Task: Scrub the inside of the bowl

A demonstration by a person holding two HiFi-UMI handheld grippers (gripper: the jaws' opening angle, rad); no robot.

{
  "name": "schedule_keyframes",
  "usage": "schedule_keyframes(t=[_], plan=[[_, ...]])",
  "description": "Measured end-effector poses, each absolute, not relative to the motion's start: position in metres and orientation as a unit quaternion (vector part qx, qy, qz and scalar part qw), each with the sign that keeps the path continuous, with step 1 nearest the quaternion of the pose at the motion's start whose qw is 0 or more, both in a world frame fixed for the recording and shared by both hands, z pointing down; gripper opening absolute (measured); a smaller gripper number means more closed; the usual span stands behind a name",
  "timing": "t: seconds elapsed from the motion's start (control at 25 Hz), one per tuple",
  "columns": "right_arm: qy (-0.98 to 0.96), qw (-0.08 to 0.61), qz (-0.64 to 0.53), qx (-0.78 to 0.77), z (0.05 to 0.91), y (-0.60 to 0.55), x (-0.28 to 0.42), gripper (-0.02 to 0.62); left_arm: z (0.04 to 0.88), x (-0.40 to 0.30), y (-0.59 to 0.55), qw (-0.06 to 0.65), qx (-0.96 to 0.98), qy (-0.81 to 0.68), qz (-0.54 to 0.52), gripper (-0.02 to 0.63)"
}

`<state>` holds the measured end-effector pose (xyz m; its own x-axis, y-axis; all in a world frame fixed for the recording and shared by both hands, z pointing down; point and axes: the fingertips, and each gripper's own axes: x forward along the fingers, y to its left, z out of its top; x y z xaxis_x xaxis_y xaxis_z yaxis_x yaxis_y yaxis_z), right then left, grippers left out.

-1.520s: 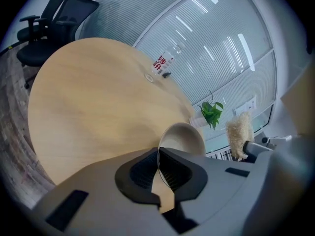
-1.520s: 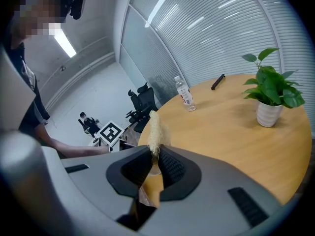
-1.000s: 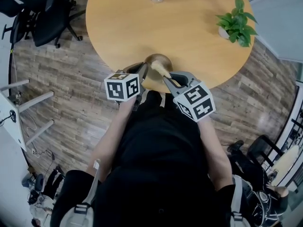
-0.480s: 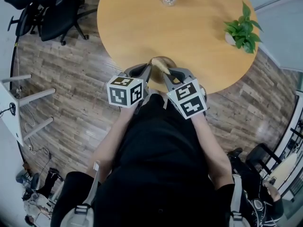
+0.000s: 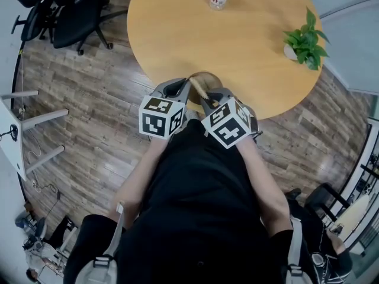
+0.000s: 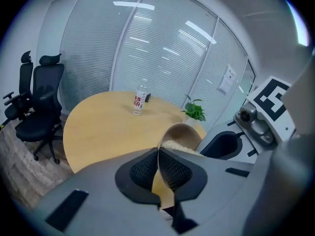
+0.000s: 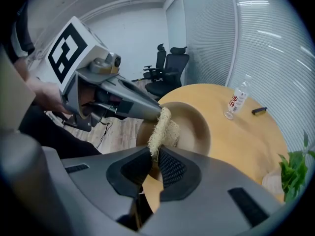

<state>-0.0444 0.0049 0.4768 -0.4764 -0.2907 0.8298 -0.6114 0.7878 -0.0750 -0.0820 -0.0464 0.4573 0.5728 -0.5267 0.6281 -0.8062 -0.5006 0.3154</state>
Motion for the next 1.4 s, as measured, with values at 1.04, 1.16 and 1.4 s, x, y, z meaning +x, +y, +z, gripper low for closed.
schedule_keyframes(t=[1.04, 1.16, 1.4], plan=[[-0.726, 0.665, -0.062, 0.165, 0.492, 0.022, -0.022, 0.041, 0.456, -0.085, -0.05, 0.285, 0.838, -0.402, 0.236, 0.023], [-0.735, 0.651, -0.057, 0.18, 0.491, 0.02, -0.028, 0.041, 0.455, -0.082, -0.047, 0.294, 0.838, -0.398, 0.229, 0.023], [-0.744, 0.623, -0.046, 0.236, 0.484, 0.006, -0.028, 0.04, 0.455, -0.077, -0.043, 0.306, 0.84, -0.39, 0.22, 0.023]])
